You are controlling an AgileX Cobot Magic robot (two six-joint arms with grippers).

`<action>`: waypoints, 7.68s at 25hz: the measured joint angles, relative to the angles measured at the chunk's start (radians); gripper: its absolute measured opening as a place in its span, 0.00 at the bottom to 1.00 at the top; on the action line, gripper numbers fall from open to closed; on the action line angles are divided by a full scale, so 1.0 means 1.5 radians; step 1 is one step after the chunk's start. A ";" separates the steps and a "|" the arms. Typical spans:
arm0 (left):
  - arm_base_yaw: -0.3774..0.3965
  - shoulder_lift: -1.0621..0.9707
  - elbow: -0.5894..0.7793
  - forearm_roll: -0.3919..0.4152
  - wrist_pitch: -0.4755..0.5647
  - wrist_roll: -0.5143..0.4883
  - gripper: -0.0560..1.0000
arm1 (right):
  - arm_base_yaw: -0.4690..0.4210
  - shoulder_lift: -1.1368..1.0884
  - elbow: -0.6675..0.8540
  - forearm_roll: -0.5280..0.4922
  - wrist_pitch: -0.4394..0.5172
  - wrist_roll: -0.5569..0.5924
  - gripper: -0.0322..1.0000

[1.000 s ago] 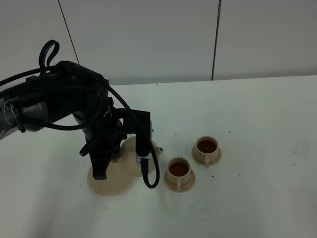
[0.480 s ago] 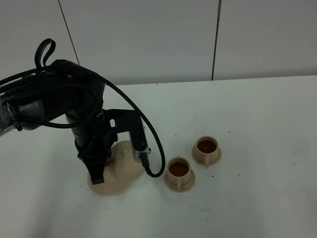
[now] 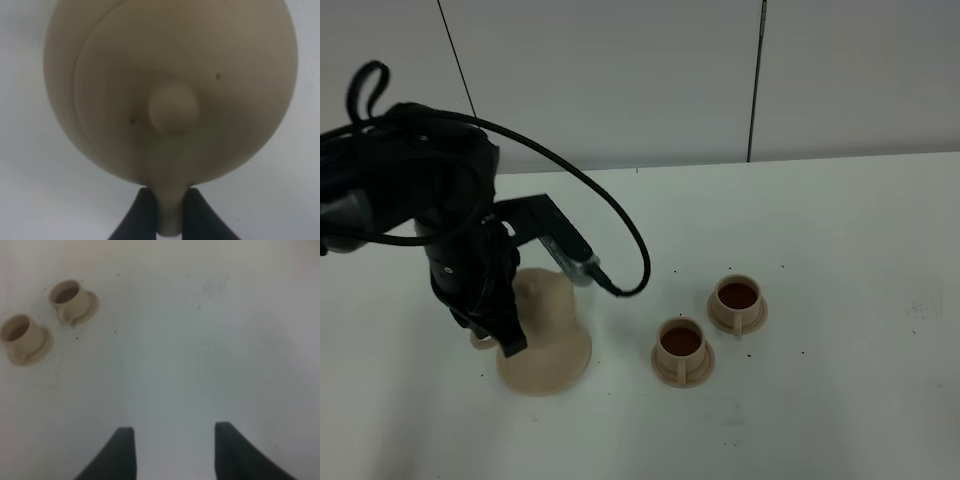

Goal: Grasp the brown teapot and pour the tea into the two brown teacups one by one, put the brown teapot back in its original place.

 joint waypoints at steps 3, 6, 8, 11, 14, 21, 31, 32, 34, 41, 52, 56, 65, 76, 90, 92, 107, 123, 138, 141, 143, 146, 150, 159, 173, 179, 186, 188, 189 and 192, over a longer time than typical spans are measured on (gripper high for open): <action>0.000 -0.017 0.000 0.000 0.013 -0.061 0.22 | 0.000 0.000 0.000 0.000 0.000 0.000 0.38; 0.005 -0.019 0.000 0.000 0.020 -0.111 0.22 | 0.000 0.000 0.000 0.000 0.000 0.000 0.38; 0.008 -0.019 0.009 0.001 0.014 -0.143 0.22 | 0.000 0.000 0.000 0.000 0.000 0.000 0.38; 0.017 -0.019 0.051 -0.002 -0.029 -0.177 0.22 | 0.000 0.000 0.000 0.000 0.000 0.001 0.38; 0.020 -0.019 0.105 0.001 -0.094 -0.206 0.22 | 0.000 0.000 0.000 0.000 0.000 0.001 0.38; 0.020 -0.016 0.165 -0.002 -0.194 -0.244 0.22 | 0.000 0.000 0.000 0.000 0.000 0.001 0.38; 0.020 0.027 0.166 -0.022 -0.217 -0.249 0.22 | 0.000 0.000 0.000 0.000 0.000 0.000 0.38; 0.020 0.030 0.166 -0.023 -0.219 -0.249 0.22 | 0.000 0.000 0.000 0.000 0.000 0.000 0.38; 0.020 0.038 0.166 -0.026 -0.218 -0.250 0.22 | 0.000 0.000 0.000 0.000 0.000 0.000 0.38; 0.028 0.040 0.166 -0.043 -0.220 -0.237 0.22 | 0.000 0.000 0.000 0.000 0.000 0.000 0.38; 0.033 0.040 0.166 -0.062 -0.217 -0.213 0.22 | 0.000 0.000 0.000 0.000 0.000 0.000 0.38; 0.033 0.040 0.166 -0.062 -0.213 -0.211 0.22 | 0.000 0.000 0.000 0.000 0.000 0.000 0.38; 0.033 0.040 0.166 -0.065 -0.205 -0.207 0.22 | 0.000 0.000 0.000 0.000 0.000 0.000 0.38; 0.033 0.033 0.166 -0.083 -0.193 -0.189 0.33 | 0.000 0.000 0.000 0.000 0.000 0.000 0.38; 0.033 0.023 0.107 -0.085 -0.077 -0.187 0.37 | 0.000 0.000 0.000 0.000 0.000 0.000 0.38; 0.033 0.009 0.106 -0.085 -0.068 -0.186 0.37 | 0.000 0.000 0.000 0.000 0.000 0.000 0.38; 0.158 -0.131 0.120 -0.035 0.051 -0.239 0.35 | 0.000 0.000 0.000 0.000 0.000 0.000 0.38; 0.351 -0.418 0.382 -0.032 -0.038 -0.289 0.35 | 0.000 0.000 0.000 0.000 0.000 0.000 0.38; 0.351 -0.655 0.541 -0.063 -0.093 -0.327 0.35 | 0.000 0.000 0.000 0.000 0.000 0.000 0.38; 0.351 -0.703 0.565 -0.078 -0.096 -0.329 0.35 | 0.000 0.000 0.000 0.000 0.000 0.000 0.38; 0.351 -0.736 0.577 -0.087 -0.097 -0.330 0.35 | 0.000 0.000 0.000 0.000 0.000 0.000 0.38; 0.351 -0.782 0.582 -0.092 -0.080 -0.331 0.35 | 0.000 0.000 0.000 0.000 0.000 0.000 0.38; 0.351 -0.834 0.588 -0.093 -0.037 -0.332 0.35 | 0.000 0.000 0.000 0.000 0.000 0.000 0.38; 0.351 -0.921 0.599 -0.097 -0.041 -0.327 0.34 | 0.000 0.000 0.000 0.000 0.000 0.000 0.38; 0.351 -1.037 0.605 -0.115 -0.042 -0.289 0.34 | 0.000 0.000 0.000 0.000 -0.001 0.001 0.38; 0.351 -1.098 0.605 -0.115 -0.042 -0.289 0.34 | 0.000 0.000 0.000 0.000 -0.001 0.001 0.38; 0.351 -1.190 0.605 -0.117 -0.042 -0.272 0.34 | 0.000 0.000 0.000 0.000 -0.001 0.000 0.38; 0.351 -1.217 0.605 -0.117 -0.042 -0.269 0.34 | 0.000 0.000 0.000 0.000 -0.001 0.000 0.38; 0.351 -1.224 0.605 -0.117 -0.042 -0.267 0.34 | 0.000 0.000 0.000 0.000 -0.001 0.000 0.38; 0.351 -1.230 0.605 -0.117 -0.042 -0.265 0.34 | 0.000 0.000 0.000 0.000 -0.001 0.000 0.38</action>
